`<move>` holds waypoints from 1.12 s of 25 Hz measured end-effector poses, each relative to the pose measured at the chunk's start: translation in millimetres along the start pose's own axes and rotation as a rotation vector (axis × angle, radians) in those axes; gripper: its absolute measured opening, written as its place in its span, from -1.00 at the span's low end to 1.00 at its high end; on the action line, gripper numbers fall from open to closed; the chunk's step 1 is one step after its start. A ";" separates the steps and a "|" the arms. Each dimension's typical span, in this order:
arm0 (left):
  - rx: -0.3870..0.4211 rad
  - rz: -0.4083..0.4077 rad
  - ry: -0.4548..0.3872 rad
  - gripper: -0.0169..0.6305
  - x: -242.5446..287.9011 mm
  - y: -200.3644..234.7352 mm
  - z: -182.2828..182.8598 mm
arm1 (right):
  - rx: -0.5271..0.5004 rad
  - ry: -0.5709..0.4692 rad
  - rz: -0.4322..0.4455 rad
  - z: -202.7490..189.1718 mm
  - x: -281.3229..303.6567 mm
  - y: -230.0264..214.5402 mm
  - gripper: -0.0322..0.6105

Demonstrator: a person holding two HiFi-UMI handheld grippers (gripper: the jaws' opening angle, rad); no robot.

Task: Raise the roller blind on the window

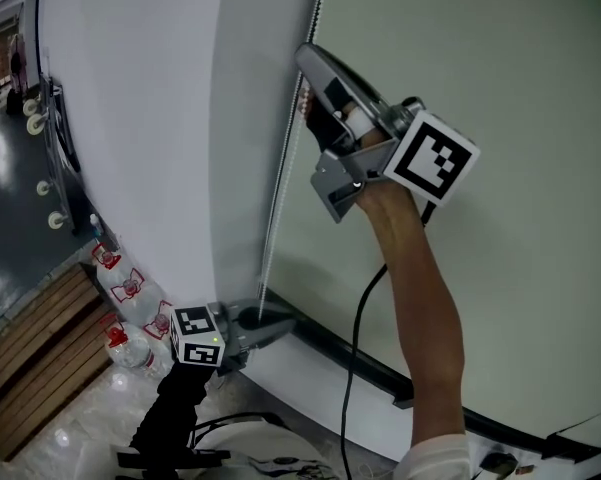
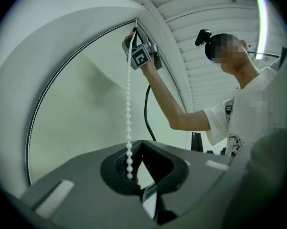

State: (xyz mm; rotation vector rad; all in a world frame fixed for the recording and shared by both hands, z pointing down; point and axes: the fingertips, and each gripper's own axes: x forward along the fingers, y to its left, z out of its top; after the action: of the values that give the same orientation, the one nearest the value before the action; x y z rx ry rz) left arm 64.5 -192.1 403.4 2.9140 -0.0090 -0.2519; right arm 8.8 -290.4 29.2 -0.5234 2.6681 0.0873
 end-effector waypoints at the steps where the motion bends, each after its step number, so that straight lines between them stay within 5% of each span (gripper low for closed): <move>1: -0.002 0.000 -0.003 -0.95 -0.4 1.7 2.4 | 0.000 0.002 0.004 -0.6 1.0 0.6 -0.86; 28: 0.040 -0.019 -0.005 -0.95 19.8 -2.5 16.3 | 0.032 0.200 -0.017 -154.5 -91.4 39.3 -0.86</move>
State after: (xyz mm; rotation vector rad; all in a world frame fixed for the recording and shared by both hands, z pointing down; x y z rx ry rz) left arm 81.2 -193.6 383.9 2.9549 0.0129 -0.2656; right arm 10.9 -243.7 206.8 -0.5714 2.8536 -0.0139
